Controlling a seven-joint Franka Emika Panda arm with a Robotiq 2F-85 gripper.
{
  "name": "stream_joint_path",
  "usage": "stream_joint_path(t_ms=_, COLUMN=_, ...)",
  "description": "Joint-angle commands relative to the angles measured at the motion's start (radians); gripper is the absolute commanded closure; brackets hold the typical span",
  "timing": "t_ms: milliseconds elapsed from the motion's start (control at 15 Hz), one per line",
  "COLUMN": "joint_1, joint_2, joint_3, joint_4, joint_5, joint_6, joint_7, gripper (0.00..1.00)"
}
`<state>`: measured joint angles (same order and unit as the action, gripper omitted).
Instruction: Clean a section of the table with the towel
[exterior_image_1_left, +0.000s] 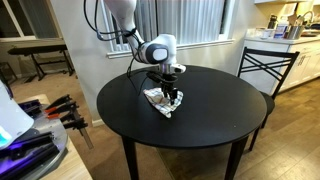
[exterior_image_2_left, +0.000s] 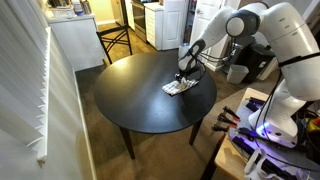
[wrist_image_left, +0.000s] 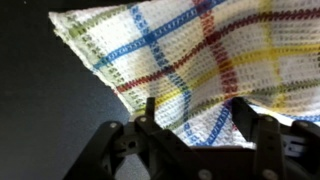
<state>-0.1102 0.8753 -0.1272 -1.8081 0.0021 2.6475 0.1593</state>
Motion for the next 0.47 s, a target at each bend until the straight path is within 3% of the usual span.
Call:
stream_joint_path(t_ms=0, joint_1=0.003, joint_2=-0.097, joint_3=0.008, joint_4=-0.15, joint_5=0.032, joint_6=0.097, joint_7=-0.003, gripper=0.0)
stream_joint_path(t_ms=133, joint_1=0.002, joint_2=-0.112, joint_3=0.012, joint_4=-0.181, joint_5=0.038, joint_6=0.126, joint_7=-0.005, gripper=0.0)
stream_joint_path(t_ms=200, joint_1=0.008, joint_2=-0.051, joint_3=0.0, joint_4=-0.094, joint_5=0.022, joint_6=0.083, joint_7=-0.009, gripper=0.0)
stream_joint_path(t_ms=400, joint_1=0.008, joint_2=-0.07, joint_3=0.002, joint_4=-0.124, joint_5=0.025, joint_6=0.098, joint_7=-0.01, gripper=0.0)
